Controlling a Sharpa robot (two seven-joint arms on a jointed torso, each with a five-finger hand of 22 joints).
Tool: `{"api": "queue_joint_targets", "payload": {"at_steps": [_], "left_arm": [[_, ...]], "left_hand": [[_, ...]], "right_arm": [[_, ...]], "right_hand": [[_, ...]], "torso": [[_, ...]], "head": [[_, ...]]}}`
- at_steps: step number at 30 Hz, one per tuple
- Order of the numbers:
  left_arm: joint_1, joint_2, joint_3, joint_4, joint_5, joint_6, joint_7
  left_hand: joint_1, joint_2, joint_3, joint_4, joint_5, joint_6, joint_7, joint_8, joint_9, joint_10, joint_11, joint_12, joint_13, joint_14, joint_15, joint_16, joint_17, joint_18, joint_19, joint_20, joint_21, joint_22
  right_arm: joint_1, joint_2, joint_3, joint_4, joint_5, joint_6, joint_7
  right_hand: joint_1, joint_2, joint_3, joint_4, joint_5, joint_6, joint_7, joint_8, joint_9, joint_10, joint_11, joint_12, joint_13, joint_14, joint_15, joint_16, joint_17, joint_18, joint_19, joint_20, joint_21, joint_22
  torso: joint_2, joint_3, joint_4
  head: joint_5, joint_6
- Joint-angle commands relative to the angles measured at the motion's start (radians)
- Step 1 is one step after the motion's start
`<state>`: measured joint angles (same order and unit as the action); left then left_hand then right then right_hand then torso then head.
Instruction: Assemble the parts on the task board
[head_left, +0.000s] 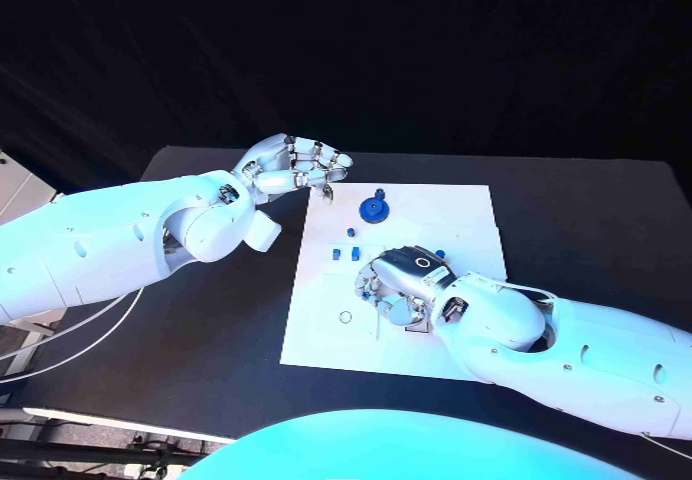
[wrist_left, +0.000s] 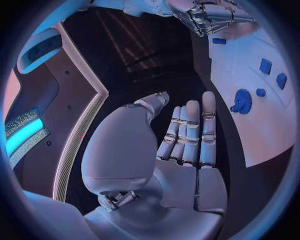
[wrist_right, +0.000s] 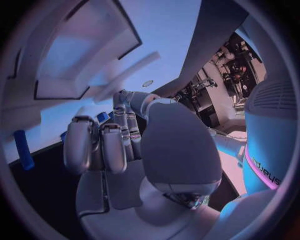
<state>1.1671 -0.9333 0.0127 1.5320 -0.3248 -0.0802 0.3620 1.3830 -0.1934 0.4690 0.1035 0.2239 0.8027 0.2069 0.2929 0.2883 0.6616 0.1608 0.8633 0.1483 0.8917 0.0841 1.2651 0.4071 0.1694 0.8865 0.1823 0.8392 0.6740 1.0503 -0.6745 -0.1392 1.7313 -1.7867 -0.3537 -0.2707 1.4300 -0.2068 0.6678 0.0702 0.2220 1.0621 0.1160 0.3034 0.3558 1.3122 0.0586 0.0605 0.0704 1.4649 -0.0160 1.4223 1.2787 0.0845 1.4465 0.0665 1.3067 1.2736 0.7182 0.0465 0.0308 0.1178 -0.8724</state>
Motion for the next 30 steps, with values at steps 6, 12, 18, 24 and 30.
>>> {"api": "queue_joint_targets", "payload": {"at_steps": [6,12,18,24,30], "left_arm": [[0.000,-0.001,0.000,0.004,0.002,0.007,0.003],[0.000,-0.002,0.000,0.005,0.002,0.008,0.001],[0.000,-0.002,0.000,0.004,0.002,0.009,-0.001],[0.000,-0.001,0.000,0.003,0.002,0.013,-0.005],[0.000,0.001,0.000,0.002,0.003,0.020,-0.010]], "left_hand": [[0.007,0.000,-0.002,0.003,0.004,-0.008,0.014,0.003,-0.001,0.006,-0.002,-0.005,-0.001,-0.001,0.004,-0.003,0.001,0.015,0.006,-0.001,-0.006,-0.001],[0.009,0.000,-0.002,0.004,0.004,-0.009,0.014,0.003,-0.001,0.006,-0.002,-0.006,-0.002,-0.001,0.004,-0.004,0.000,0.015,0.006,-0.001,-0.007,-0.002],[0.009,0.000,-0.002,0.004,0.004,-0.009,0.014,0.003,-0.001,0.006,-0.002,-0.006,-0.002,-0.001,0.004,-0.004,0.000,0.015,0.006,-0.001,-0.007,-0.002],[0.009,0.001,-0.002,0.005,0.004,-0.009,0.014,0.003,-0.002,0.006,-0.002,-0.007,-0.003,-0.001,0.005,-0.005,0.000,0.015,0.007,-0.001,-0.007,-0.002],[0.009,0.002,-0.002,0.005,0.004,-0.009,0.014,0.003,-0.002,0.006,-0.002,-0.007,-0.003,-0.001,0.005,-0.005,0.000,0.015,0.007,-0.001,-0.007,-0.002]], "right_arm": [[-0.004,0.007,-0.006,-0.001,-0.067,0.058,-0.019],[-0.004,0.006,-0.007,0.000,-0.066,0.003,-0.014],[-0.004,-0.008,-0.008,0.012,-0.061,-0.063,-0.014],[-0.004,-0.041,-0.006,0.048,-0.050,-0.110,-0.014],[0.005,-0.089,0.005,0.097,-0.022,-0.137,-0.013]], "right_hand": [[-0.032,-0.006,-0.011,-0.005,-0.010,-0.010,0.011,0.000,0.004,-0.007,0.002,0.001,-0.002,0.056,0.000,-0.004,-0.017,-0.014,-0.014,0.009,-0.014,-0.016],[-0.086,-0.047,-0.031,0.018,-0.050,-0.059,0.021,-0.035,-0.004,-0.121,0.023,0.000,-0.007,0.044,0.016,-0.014,-0.043,0.000,-0.051,0.027,-0.077,-0.075],[-0.078,-0.067,-0.087,0.030,-0.064,-0.116,0.013,-0.079,-0.017,-0.245,0.047,0.010,-0.006,0.008,0.036,-0.050,-0.123,0.023,-0.109,0.051,-0.186,-0.176],[-0.063,-0.063,-0.134,0.043,-0.081,-0.113,0.011,-0.087,-0.020,-0.269,0.050,0.026,-0.003,0.003,0.039,-0.049,-0.132,0.025,-0.111,0.055,-0.198,-0.183],[-0.055,-0.058,-0.163,0.059,-0.098,-0.106,0.012,-0.092,-0.022,-0.270,0.047,0.045,-0.002,0.011,0.036,-0.039,-0.121,0.021,-0.095,0.053,-0.183,-0.165]], "torso": [[0.000,-0.0007,0.0006],[-0.001,-0.0005,0.0002],[-0.001,0.0007,0.0006],[-0.002,-0.0003,-0.0005],[-0.003,-0.0006,-0.0012]], "head": [[-0.001,0.000],[-0.001,0.000],[-0.003,0.005],[-0.008,0.012],[-0.015,0.021]]}}
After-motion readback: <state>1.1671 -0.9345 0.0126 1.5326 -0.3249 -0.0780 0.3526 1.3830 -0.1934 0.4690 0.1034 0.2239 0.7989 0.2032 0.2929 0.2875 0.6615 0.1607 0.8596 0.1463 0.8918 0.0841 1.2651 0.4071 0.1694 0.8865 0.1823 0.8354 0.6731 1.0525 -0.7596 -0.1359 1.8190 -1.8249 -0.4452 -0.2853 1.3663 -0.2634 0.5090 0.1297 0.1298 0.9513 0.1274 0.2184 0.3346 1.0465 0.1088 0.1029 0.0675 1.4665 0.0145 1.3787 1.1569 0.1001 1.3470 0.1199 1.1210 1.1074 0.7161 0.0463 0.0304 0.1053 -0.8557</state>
